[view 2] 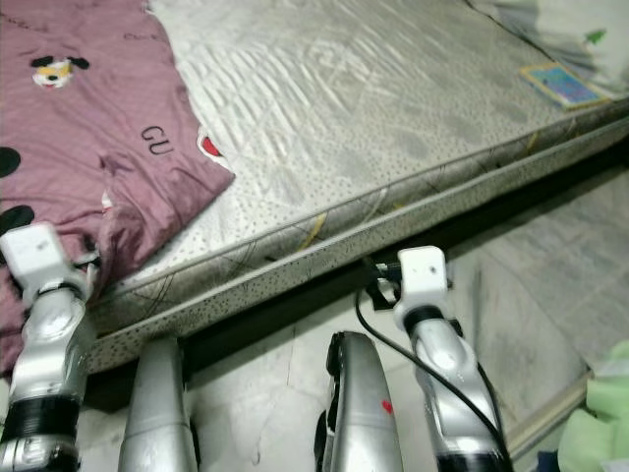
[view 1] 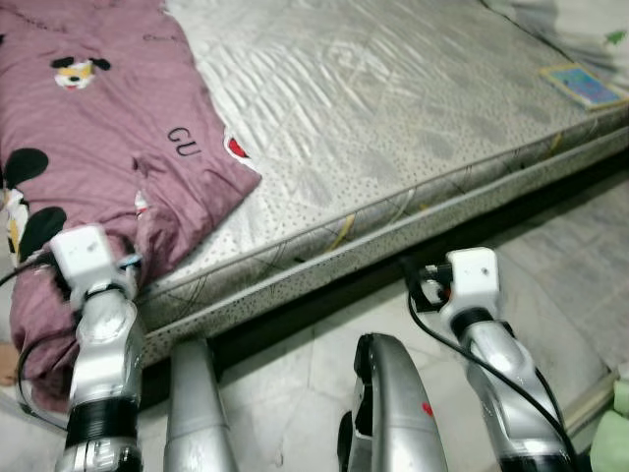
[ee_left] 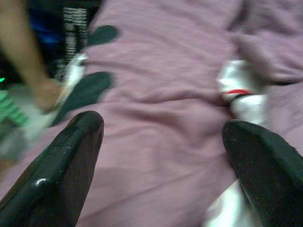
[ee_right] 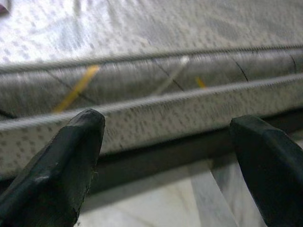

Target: Clean up the room

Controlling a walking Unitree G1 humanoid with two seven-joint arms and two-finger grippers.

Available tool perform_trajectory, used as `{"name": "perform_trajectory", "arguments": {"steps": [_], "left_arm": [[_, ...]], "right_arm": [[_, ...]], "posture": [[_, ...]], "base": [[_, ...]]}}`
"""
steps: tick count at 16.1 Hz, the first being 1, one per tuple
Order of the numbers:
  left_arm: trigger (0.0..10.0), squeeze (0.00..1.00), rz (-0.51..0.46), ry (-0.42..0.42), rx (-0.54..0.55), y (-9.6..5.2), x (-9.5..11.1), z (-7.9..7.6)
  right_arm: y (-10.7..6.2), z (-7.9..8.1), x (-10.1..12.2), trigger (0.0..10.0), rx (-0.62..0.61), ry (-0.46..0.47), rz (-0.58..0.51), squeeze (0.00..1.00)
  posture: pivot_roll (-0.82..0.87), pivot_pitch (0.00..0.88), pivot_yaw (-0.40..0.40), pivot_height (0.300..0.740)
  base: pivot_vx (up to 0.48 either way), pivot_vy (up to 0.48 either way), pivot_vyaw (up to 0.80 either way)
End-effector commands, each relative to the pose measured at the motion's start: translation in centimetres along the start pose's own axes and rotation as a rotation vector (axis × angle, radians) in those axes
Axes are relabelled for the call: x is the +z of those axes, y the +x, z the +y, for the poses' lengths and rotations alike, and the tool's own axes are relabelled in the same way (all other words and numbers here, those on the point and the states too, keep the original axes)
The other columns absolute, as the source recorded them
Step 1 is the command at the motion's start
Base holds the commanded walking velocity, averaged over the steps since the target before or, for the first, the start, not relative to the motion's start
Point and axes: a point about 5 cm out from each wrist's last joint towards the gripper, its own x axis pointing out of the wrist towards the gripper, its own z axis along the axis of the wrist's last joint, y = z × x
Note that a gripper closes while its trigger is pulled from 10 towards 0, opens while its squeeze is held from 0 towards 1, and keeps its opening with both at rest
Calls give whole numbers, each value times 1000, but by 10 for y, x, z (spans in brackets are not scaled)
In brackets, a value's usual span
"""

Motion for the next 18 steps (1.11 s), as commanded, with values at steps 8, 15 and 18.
{"name": "perform_trajectory", "arguments": {"steps": [8, 15, 18], "left_arm": [[10000, 0, 134, 64, -434, 4, -10, -99], [10000, 0, -46, 321, -982, -69, -28, -173], [10000, 0, -72, 290, -1131, -89, -29, -186]], "right_arm": [[-9, -9, 9, 10000, -41, -15, 25, 0], [-1, -5, 10, 10000, -34, -6, 30, 0], [5, -5, 9, 10000, -35, -4, 27, 0]], "posture": [[-76, 180, -46, 520], [-52, 149, -43, 520], [-51, 133, -42, 520]], "base": [[0, 0, 0], [0, 0, 0], [0, 0, 0]]}}
